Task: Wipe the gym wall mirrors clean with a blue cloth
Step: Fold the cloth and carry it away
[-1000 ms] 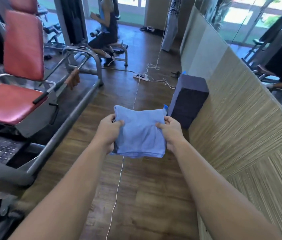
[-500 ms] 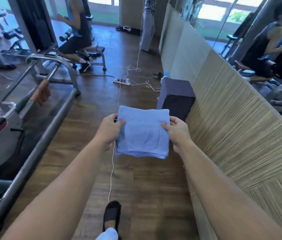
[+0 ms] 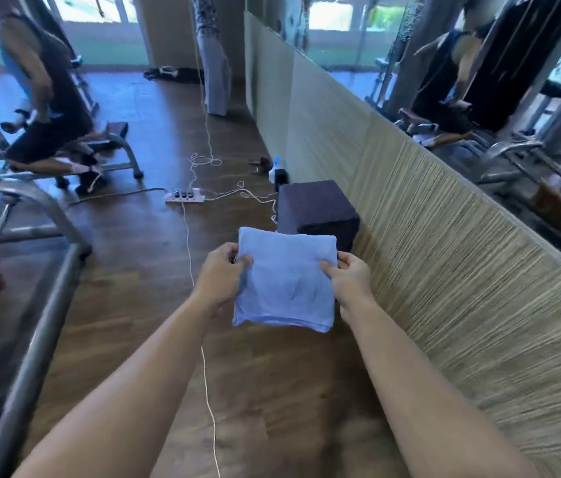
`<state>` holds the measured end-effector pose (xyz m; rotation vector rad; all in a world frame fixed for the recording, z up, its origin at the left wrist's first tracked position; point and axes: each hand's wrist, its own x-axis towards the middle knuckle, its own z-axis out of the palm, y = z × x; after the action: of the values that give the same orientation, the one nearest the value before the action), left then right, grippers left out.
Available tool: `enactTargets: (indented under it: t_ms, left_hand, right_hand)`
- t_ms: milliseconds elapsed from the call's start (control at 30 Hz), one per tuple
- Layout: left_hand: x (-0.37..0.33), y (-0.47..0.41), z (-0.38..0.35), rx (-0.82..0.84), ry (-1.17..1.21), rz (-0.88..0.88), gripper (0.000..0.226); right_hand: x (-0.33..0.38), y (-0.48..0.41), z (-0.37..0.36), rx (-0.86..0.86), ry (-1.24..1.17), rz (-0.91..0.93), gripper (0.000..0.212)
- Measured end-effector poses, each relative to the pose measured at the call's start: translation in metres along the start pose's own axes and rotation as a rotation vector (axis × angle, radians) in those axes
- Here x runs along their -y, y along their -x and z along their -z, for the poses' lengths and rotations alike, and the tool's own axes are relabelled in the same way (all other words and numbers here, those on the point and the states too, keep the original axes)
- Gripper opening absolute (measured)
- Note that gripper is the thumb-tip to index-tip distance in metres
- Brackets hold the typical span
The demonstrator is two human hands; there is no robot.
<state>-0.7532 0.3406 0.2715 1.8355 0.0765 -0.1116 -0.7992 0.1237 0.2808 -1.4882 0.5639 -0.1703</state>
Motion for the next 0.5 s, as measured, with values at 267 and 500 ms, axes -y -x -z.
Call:
enactTargets:
  t_ms: [267,500]
  left_hand:
    - [-0.022,-0.14,-0.05,0.045,0.015,-0.003,0.008]
    - [-0.041,-0.254,-0.094,0.095,0.004,0.028,0.006]
  right_hand:
    - [0.006,-0.129,-0.005,-0.103,-0.033,0.016,0.016]
    - [0.018,-0.243,-0.019,-0.135,-0.062,-0.022,0.02]
